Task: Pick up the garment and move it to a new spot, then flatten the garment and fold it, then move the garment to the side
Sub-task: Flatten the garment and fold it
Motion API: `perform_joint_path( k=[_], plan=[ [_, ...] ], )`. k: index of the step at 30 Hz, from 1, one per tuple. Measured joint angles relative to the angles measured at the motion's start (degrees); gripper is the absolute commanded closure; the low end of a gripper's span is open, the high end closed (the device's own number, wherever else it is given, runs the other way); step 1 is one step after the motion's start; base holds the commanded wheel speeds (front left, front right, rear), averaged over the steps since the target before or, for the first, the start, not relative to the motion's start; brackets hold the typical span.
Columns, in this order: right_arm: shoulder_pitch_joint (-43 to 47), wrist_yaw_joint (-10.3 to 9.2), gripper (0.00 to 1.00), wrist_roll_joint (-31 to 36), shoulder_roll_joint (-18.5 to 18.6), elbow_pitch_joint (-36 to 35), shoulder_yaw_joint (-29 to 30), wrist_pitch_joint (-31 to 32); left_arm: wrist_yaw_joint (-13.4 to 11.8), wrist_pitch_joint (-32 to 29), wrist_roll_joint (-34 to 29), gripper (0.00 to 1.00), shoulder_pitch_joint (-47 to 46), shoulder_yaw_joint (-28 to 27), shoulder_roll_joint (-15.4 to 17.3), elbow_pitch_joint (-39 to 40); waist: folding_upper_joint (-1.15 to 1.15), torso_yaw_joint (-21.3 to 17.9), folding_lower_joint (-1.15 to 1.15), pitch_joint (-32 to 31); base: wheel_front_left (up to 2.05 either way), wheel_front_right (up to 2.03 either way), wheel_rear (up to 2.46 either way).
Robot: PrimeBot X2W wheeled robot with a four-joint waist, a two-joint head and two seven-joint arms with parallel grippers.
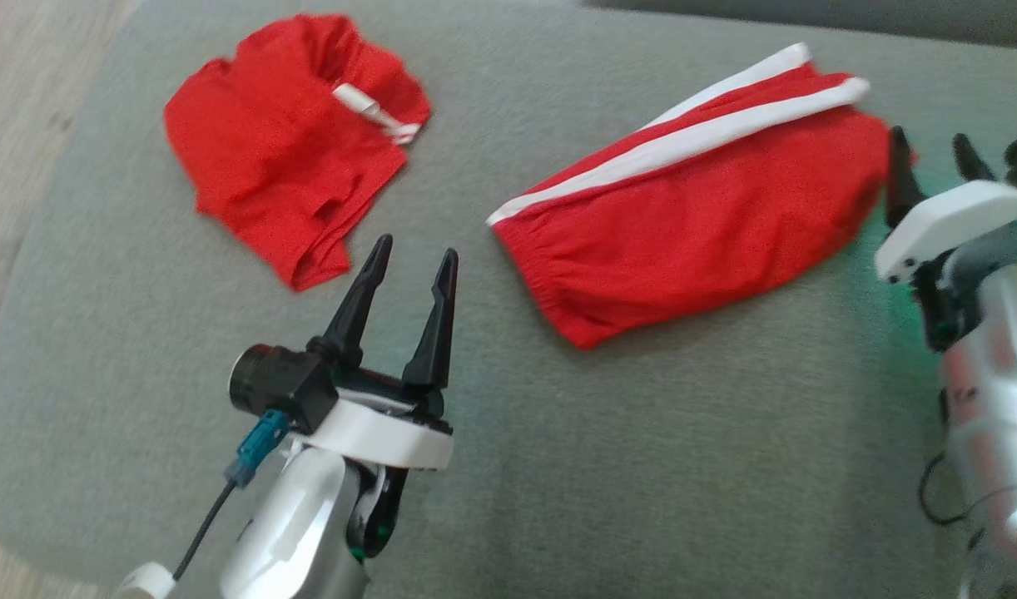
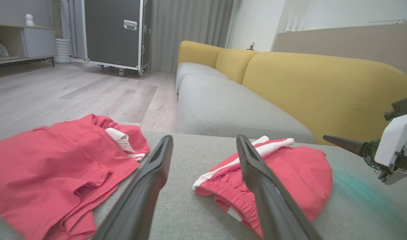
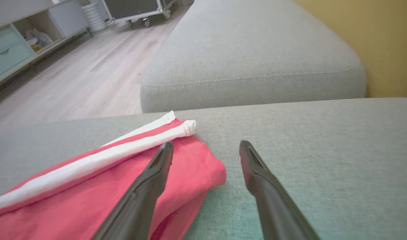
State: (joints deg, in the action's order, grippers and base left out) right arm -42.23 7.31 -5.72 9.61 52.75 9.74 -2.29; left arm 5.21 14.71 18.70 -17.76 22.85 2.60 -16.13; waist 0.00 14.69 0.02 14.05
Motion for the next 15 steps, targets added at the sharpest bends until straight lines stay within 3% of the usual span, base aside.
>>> perform_joint_path(
  k=[7,15],
  plan=[
    [-5.4,0.00,0.00,5.9,2.6,10.8,1.8,3.0,-1.3,0.0,3.0,0.00,-1.7,3.4,0.0,0.8,0.00,4.0,-0.01,3.6,0.00,0.00,0.00],
    [-10.3,0.00,0.00,9.3,4.0,16.1,3.3,2.5,-2.3,0.0,4.0,0.00,-2.7,4.9,-0.1,1.5,0.00,5.6,-0.02,5.6,0.00,0.00,0.00]
  ],
)
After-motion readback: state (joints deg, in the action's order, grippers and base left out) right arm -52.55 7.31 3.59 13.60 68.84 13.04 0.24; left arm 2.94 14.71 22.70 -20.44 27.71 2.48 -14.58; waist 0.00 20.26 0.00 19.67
